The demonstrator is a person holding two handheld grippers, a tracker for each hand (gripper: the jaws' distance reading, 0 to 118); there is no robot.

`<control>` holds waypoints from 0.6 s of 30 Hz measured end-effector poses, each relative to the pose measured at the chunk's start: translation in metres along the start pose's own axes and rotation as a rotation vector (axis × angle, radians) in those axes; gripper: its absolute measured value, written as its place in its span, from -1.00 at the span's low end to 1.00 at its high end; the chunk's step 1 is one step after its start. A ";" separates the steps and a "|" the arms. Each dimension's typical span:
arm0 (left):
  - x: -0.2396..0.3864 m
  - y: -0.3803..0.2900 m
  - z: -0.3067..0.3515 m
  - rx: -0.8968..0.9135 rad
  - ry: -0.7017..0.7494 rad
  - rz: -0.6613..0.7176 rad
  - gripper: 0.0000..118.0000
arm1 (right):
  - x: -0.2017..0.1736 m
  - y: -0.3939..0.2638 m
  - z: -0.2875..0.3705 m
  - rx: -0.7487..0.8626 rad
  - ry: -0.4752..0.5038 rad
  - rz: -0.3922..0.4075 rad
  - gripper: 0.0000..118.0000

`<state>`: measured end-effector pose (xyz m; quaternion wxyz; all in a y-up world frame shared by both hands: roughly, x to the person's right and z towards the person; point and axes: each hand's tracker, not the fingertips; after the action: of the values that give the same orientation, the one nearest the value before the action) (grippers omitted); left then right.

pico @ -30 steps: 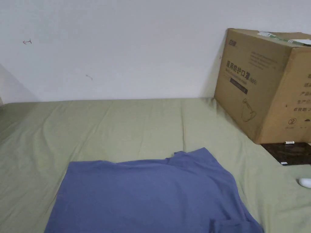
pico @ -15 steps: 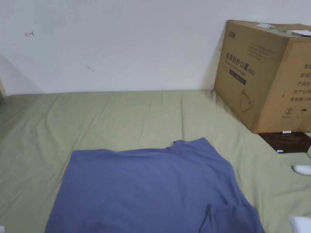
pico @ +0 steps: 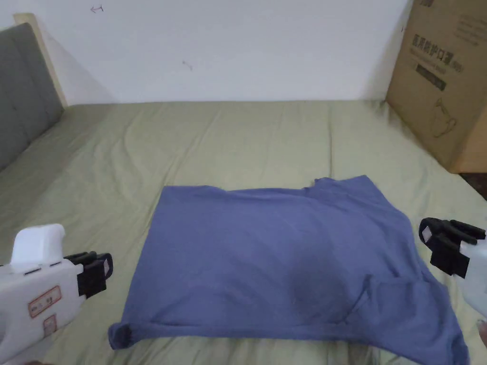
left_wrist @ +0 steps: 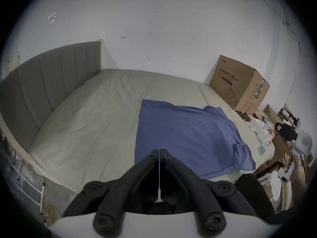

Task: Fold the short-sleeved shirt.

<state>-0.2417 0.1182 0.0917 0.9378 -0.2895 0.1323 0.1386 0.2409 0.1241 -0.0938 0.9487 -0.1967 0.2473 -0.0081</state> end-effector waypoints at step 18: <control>-0.047 -0.065 -0.151 -0.607 -0.002 -0.169 0.62 | 0.030 -0.039 -0.017 -0.256 -0.003 -0.115 -1.00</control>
<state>-0.2890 -0.0301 0.0198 0.8169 -0.5660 0.0596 0.0937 0.2628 0.0786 -0.1070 0.9142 -0.3299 0.2334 -0.0307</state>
